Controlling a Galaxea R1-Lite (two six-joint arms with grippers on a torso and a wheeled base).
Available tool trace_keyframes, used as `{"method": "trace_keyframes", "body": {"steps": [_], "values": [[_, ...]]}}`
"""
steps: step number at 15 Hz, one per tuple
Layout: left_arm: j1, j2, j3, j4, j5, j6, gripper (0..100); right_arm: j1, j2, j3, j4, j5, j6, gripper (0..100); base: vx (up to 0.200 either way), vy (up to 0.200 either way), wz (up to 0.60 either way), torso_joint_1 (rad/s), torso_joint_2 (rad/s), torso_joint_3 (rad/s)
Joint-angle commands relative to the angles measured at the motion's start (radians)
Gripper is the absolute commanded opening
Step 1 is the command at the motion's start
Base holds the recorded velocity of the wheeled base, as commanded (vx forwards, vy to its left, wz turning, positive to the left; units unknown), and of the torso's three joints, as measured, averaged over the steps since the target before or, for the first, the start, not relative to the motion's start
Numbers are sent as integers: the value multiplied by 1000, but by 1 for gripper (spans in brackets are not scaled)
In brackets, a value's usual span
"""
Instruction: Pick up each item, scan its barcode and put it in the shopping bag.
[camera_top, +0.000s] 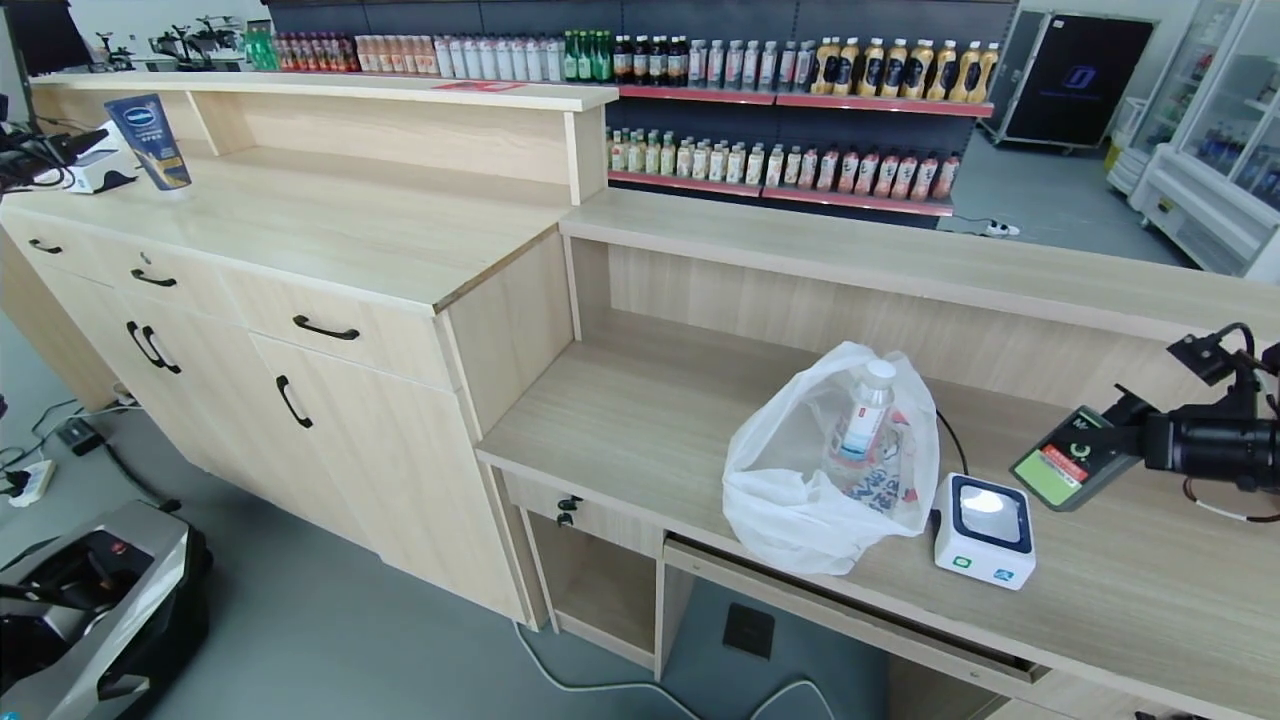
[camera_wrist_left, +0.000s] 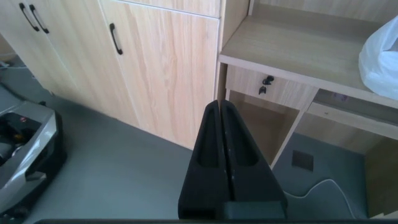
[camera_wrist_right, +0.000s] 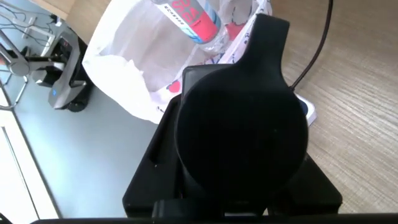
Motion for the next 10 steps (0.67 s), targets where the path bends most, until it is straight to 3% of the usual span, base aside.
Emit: {"method": "trace_keyframes", "body": {"steps": [1, 10], "values": [[0, 0, 0, 0, 0, 0, 0, 5, 41, -10, -1, 3, -2, 0, 0, 0, 0, 0, 0, 0], [0, 0, 0, 0, 0, 0, 0, 45, 80, 6, -33, -55, -73, 0, 0, 0, 0, 0, 0, 0]]}}
